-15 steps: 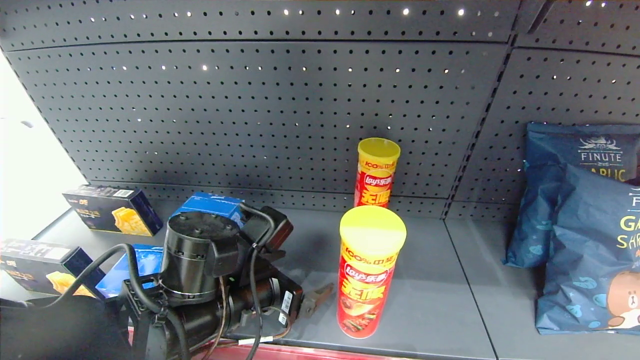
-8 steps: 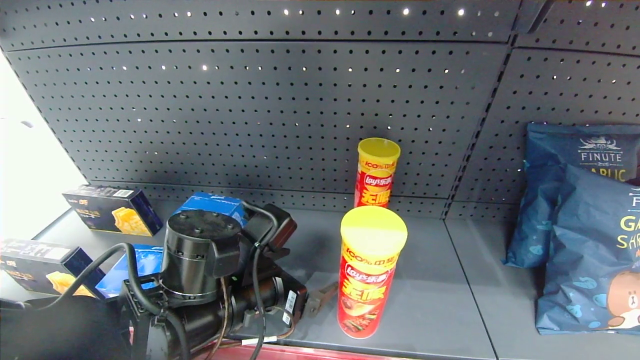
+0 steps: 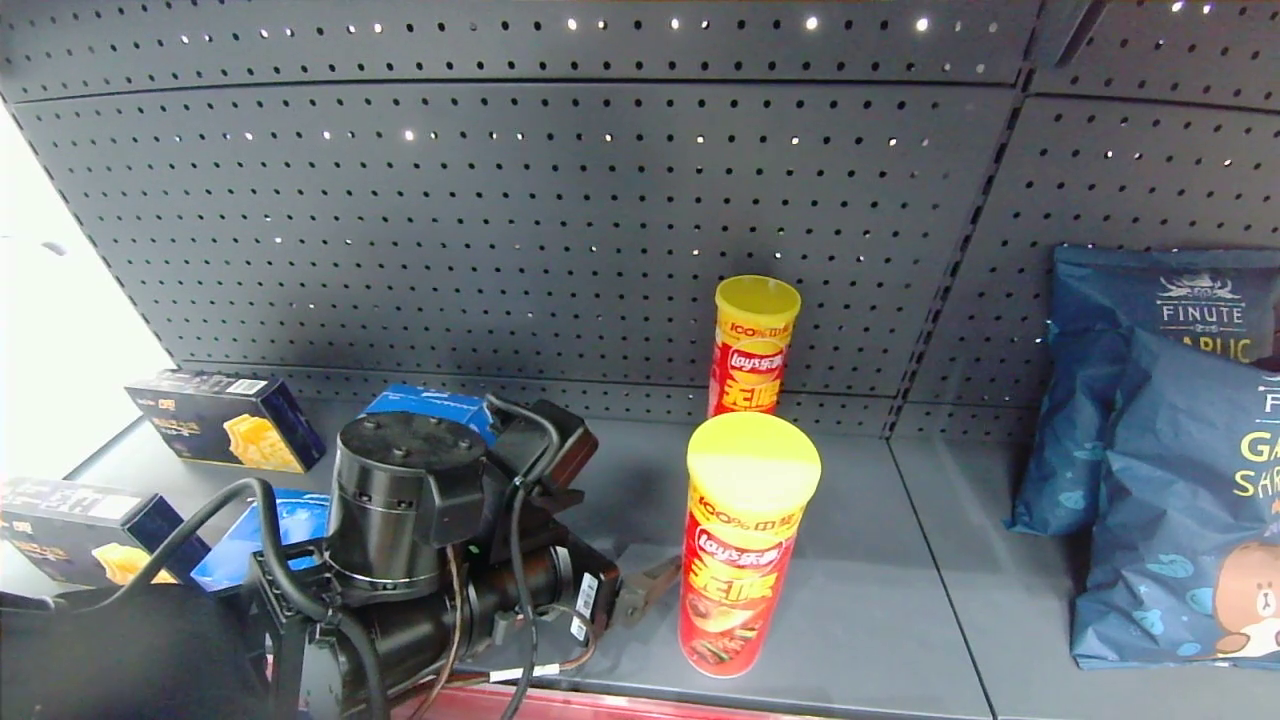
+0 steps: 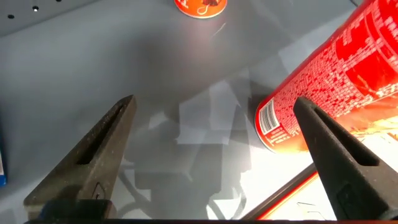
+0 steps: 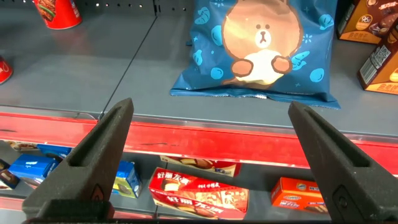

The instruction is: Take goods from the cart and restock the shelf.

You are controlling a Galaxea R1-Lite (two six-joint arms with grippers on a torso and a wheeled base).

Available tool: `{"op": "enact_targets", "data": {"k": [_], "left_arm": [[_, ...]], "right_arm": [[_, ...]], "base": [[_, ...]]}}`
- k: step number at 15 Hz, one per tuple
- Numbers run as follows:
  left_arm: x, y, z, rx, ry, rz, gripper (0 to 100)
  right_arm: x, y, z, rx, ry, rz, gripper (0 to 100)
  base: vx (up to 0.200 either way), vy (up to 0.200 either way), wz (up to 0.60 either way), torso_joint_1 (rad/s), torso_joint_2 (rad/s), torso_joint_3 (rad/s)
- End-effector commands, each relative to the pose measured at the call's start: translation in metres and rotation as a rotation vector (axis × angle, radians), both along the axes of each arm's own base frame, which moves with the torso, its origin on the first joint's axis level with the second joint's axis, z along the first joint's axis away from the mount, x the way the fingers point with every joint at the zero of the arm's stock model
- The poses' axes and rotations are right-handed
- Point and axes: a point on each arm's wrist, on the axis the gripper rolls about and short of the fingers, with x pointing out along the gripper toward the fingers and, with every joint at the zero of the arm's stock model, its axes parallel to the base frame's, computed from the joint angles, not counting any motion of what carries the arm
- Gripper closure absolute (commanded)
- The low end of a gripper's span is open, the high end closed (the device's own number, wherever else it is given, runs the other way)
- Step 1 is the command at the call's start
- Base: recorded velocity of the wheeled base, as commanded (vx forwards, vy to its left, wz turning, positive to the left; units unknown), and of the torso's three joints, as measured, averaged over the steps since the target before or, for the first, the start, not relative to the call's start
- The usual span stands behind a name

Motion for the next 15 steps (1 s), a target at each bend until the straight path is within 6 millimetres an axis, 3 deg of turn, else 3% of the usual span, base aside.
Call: {"op": "enact_targets", "data": {"k": [1, 8, 15], "left_arm": [[0.001, -0.001, -0.001, 0.001, 0.002, -0.001, 0], [-0.006, 0.003, -0.010, 0.038, 0.027, 0.009, 0], [-0.009, -0.003, -0.007, 0.032, 0.012, -0.013, 0]], "right_arm": [[0.000, 0.000, 0.000, 0.000, 0.001, -0.001, 0], [0.000, 0.000, 0.000, 0.000, 0.001, -0.001, 0], [0.000, 0.000, 0.000, 0.000, 0.001, 0.001, 0]], "base": [[0.000, 0.000, 0.00, 0.000, 0.00, 0.000], [0.000, 0.000, 0.00, 0.000, 0.00, 0.000], [0.000, 0.000, 0.00, 0.000, 0.00, 0.000]]}}
